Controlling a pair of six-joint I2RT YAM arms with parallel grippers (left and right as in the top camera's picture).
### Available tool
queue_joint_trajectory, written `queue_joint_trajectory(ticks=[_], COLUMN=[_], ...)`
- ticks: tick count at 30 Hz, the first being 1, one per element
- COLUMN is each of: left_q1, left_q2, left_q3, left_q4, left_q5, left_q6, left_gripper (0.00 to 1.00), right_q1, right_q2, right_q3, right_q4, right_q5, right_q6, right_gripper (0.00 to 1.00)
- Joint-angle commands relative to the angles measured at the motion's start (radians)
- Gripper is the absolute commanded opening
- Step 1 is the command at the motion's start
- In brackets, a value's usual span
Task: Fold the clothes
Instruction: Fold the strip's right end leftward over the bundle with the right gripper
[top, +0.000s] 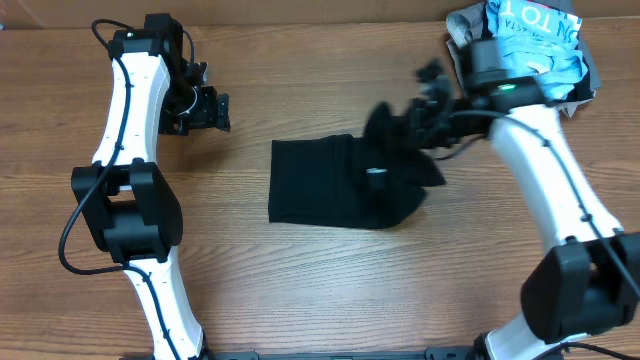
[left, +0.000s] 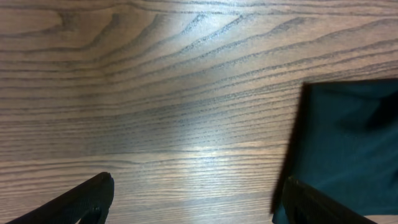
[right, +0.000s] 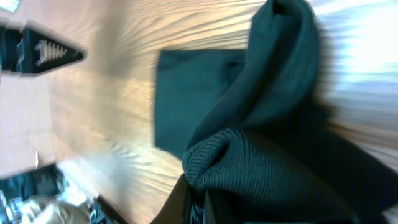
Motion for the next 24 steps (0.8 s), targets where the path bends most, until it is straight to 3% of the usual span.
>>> queue_joint_trajectory(ticks=[1,7,13,24], left_q1=[-0.001,0.000,0.000,-0.001], left_q2=[0.003,0.003,0.003,0.003], left_q3=[0.021,0.021,0.021,0.021], left_q4=[0.006,0.018,0.029,0.050], left_q5=[-0.006,-0.006,-0.006,-0.003], left_q6=[0.021,0.036,0.039,0.039], left_gripper=[0.89,0.89,0.90,0.91], right_q1=[0.144,0.343,0.457,0.540], right_q2=[-0.015,0.046,0.148,0.278], right_q3=[0.028,0.028,0.028,0.028], right_q4=[0.082,0.220,0.313,0.598], right_q5=[0.079,0.243,0.275,0.276], right_q6=[0.161,0.289,0.315,0.318], right_gripper=[0.04,0.04,0.04,0.04])
